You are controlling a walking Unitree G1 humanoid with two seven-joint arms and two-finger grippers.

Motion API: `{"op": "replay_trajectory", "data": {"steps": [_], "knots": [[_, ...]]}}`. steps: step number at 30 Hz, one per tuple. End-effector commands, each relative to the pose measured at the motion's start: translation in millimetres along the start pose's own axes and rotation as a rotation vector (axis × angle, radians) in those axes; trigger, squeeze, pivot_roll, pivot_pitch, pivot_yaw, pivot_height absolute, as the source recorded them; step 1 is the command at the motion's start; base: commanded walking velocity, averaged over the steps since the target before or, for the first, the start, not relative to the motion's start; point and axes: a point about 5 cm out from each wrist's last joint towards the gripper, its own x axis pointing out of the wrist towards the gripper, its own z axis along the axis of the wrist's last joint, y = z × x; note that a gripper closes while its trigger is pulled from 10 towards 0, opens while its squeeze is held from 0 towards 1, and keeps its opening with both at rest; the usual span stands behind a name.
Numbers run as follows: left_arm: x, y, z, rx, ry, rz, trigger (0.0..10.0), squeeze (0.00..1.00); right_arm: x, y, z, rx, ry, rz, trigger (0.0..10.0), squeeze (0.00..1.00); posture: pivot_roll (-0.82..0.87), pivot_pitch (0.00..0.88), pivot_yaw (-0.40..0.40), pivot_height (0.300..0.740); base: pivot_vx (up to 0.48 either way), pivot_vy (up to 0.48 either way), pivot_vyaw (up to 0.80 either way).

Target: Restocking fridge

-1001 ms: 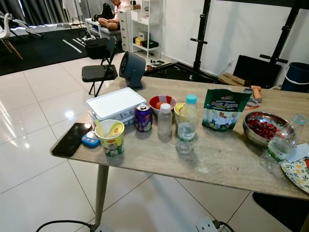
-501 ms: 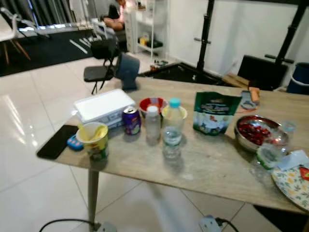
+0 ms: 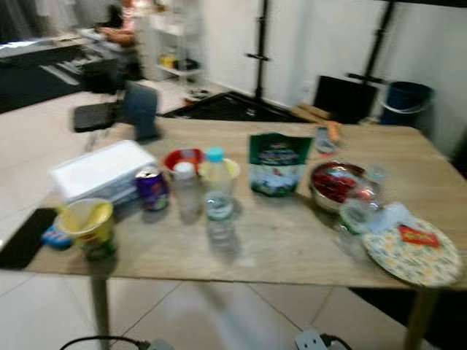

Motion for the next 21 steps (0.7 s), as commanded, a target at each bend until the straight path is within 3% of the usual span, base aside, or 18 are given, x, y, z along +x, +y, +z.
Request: {"op": "replay_trajectory", "data": {"steps": [1, 8, 13, 21], "knots": [[-1.9, -1.4, -16, -0.011, 0.056, 0.002, 10.0, 0.0, 0.1, -0.6, 0, 0.01, 0.002, -0.004, 10.0, 0.0, -0.04, 0.0, -0.018, 0.74, 0.0, 0.0, 0.0], [-2.7, 0.5, -18, -0.05, 0.044, 0.021, 10.0, 0.0, 0.4, 0.5, 3, 0.008, -0.012, 0.002, 10.0, 0.0, -0.04, 0.0, -0.017, 0.74, 0.0, 0.0, 0.0], [-2.1, 4.8, -6, -0.069, -0.031, 0.024, 10.0, 0.0, 0.4, 1.4, 3, 0.009, -0.014, 0.008, 10.0, 0.0, -0.04, 0.0, -0.017, 0.74, 0.0, 0.0, 0.0], [-2.0, 12.5, 34, 0.074, -0.202, 0.005, 10.0, 0.0, 0.2, 0.0, 2, 0.001, -0.01, 0.002, 10.0, 0.0, -0.03, 0.0, -0.017, 0.74, 0.0, 0.0, 0.0]]}}
